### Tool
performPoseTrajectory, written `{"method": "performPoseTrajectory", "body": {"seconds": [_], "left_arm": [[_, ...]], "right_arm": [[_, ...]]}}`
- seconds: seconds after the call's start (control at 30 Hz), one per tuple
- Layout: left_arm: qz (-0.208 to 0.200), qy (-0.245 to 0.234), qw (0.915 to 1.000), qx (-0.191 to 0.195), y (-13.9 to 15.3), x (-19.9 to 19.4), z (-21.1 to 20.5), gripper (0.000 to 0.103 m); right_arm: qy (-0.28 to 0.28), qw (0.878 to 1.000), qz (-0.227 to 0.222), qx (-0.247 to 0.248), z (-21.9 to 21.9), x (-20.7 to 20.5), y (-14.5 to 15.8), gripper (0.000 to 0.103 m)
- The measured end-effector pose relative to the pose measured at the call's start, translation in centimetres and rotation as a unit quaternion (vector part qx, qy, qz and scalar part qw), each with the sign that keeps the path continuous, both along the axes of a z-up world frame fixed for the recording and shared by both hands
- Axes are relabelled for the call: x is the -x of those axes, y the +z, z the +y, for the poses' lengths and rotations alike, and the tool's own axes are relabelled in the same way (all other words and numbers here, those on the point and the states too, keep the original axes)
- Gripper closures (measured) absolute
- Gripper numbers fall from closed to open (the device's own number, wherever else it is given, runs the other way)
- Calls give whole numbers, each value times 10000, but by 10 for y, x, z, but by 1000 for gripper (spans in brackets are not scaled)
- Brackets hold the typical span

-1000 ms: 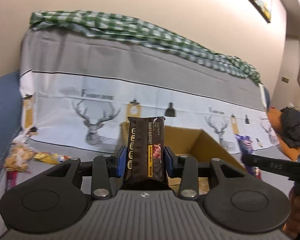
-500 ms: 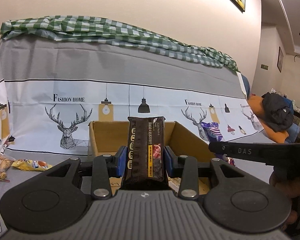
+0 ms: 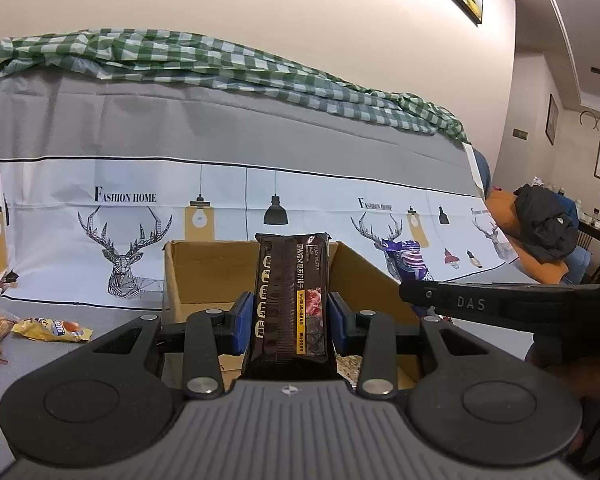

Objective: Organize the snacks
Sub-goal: 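Carry both held bars up over the cardboard box, then open both tools to drop the bars into the box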

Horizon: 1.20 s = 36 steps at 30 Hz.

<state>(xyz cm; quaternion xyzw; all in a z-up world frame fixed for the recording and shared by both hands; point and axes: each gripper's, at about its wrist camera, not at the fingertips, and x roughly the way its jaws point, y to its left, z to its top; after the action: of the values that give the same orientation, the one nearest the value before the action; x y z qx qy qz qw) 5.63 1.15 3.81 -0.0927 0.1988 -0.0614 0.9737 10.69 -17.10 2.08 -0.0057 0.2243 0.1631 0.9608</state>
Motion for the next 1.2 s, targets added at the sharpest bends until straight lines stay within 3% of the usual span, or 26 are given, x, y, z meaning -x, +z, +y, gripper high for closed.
{"method": "performPoseTrajectory", "body": {"seconds": [0.73,0.77,0.8,0.83,0.87,0.9,1.07,1.2], "left_arm": [[-67,-111,9999,-17,0,0,-6,60],[-43,-130,9999,-3,-1,-1,-6,59],[5,-156,9999,9,-1,-2,-6,51],[38,-188,9998,22,-2,-2,-7,49],[32,-181,9998,7,-2,-2,-7,49],[19,-173,9998,-32,-2,-2,-8,48],[29,-111,9999,-32,-2,-4,-7,48],[70,52,9999,112,-1,-5,3,48]], "right_arm": [[-47,10000,-32,-16,1,2,1,84],[-47,10000,-27,-20,1,2,1,83],[-61,10000,-18,-16,1,2,2,83],[-85,10000,-2,-2,1,1,1,76],[-109,9999,21,15,2,1,1,61],[-152,9999,29,21,2,1,1,52],[-308,9995,53,21,0,-1,0,41],[-468,9987,196,-91,-1,-5,-2,40]]}}
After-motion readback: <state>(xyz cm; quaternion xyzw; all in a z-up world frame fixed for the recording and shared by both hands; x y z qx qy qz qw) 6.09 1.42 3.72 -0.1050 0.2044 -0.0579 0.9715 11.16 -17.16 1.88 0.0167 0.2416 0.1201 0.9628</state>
